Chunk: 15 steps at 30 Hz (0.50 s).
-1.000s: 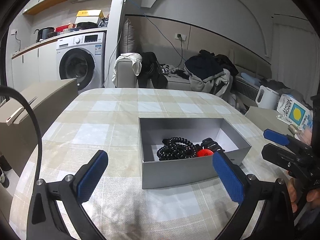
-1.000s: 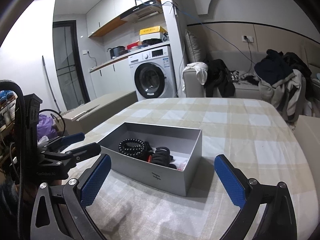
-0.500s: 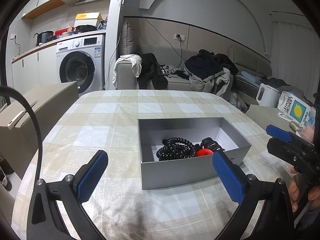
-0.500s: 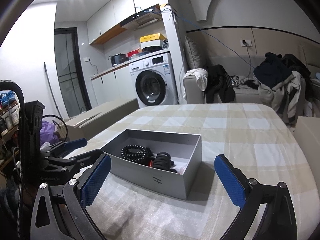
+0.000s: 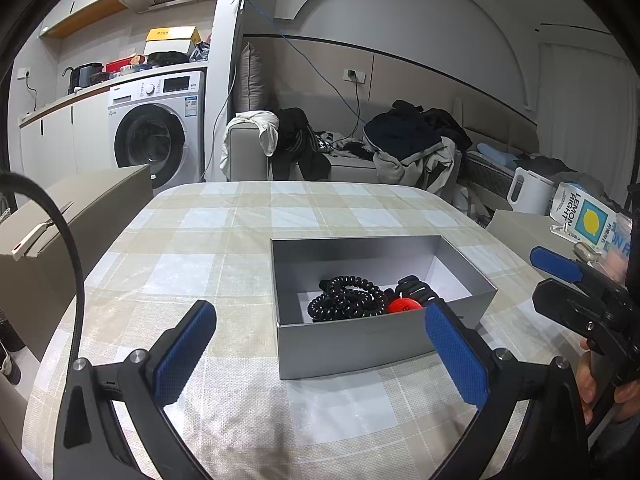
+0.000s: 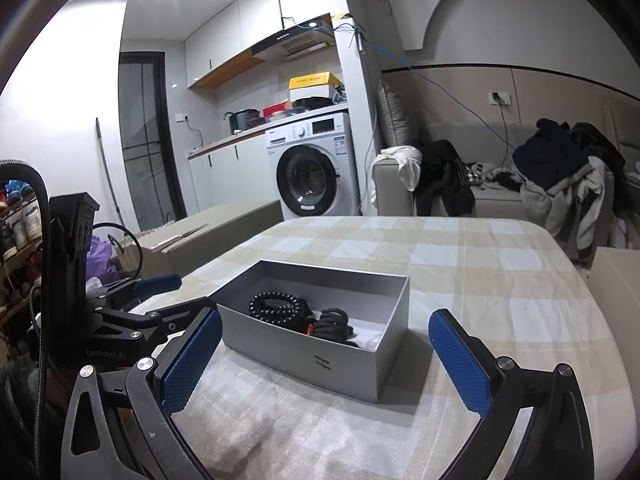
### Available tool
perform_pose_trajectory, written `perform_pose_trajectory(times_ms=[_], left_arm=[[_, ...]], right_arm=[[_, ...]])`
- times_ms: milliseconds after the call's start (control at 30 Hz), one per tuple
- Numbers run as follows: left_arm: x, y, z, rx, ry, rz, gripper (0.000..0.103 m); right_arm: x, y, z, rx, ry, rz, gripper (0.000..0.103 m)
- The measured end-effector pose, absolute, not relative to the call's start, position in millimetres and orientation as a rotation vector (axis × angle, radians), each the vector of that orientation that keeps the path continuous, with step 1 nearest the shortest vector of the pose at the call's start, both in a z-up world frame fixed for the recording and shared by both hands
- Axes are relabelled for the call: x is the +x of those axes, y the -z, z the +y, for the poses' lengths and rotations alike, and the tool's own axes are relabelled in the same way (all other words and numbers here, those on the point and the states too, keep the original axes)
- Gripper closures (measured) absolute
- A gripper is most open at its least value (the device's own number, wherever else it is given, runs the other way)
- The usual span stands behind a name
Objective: Organize jewelry
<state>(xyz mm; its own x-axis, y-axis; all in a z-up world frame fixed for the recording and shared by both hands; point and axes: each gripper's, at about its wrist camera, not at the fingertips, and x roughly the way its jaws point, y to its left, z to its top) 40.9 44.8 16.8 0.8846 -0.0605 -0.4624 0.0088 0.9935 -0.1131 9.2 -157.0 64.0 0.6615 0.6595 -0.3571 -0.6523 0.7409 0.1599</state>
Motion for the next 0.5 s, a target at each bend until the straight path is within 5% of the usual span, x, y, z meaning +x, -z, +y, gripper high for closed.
perform_pose_trajectory(times_ms=[500], left_arm=[[40.7, -17.0, 42.7, -0.096, 0.038, 0.486, 0.001]], right_arm=[[11.5, -63.1, -158.2, 0.032, -0.74, 0.419, 0.0]])
